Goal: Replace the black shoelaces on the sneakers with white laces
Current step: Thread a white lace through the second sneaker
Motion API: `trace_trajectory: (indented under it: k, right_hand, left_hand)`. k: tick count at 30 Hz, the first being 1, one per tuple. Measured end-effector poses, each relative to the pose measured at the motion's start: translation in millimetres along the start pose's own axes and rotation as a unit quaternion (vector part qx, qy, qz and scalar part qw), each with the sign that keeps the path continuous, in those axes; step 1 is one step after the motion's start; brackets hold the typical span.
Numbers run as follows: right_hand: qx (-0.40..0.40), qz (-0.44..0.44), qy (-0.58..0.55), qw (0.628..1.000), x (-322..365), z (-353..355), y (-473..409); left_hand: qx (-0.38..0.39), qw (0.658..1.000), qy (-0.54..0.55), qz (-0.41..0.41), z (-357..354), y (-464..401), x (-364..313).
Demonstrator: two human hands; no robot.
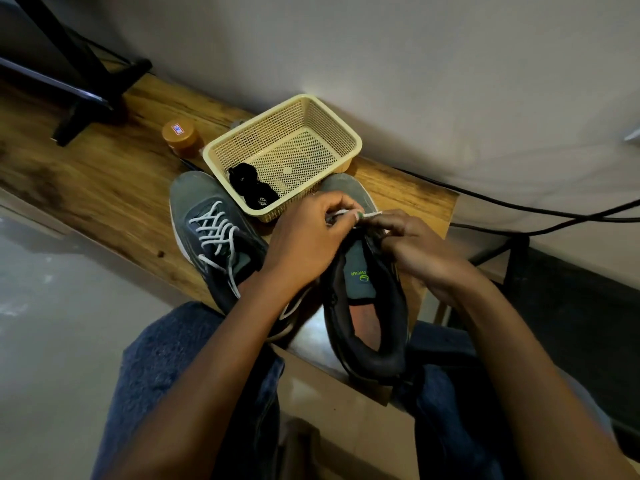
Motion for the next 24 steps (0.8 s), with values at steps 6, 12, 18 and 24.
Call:
trace_trajectory:
  k: [6, 12, 18, 24]
  right_hand:
    - [-0.063, -0.02, -0.054, 0.996, 0, 11, 5]
    - [-0.073, -0.022, 0.135, 0.988, -5, 7, 3]
    - [-0.091, -0.042, 0.049, 0.994, -7, 12, 3]
    - [-0.095, -0.057, -0.004, 0.994, -13, 12, 0]
  left_hand:
    - [0.032, 0.996, -0.079, 0.04, 1, 3, 6]
    - [0.017, 0.99, -0.133, 0.053, -2, 6, 1]
    - [0.017, 0.984, -0.166, 0.065, -11, 6, 3]
    - [0.03, 0.979, -0.189, 0.066, -16, 6, 2]
Point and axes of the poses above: each hand's wrist, its own y-axis away from the middle knuckle, its own z-axis out of the back of the hand, x = y × z, the point moved 3 cm from there along -y, towards the middle knuckle, and after that the axes turned 6 degrees about -z, right-handed, at the moved point
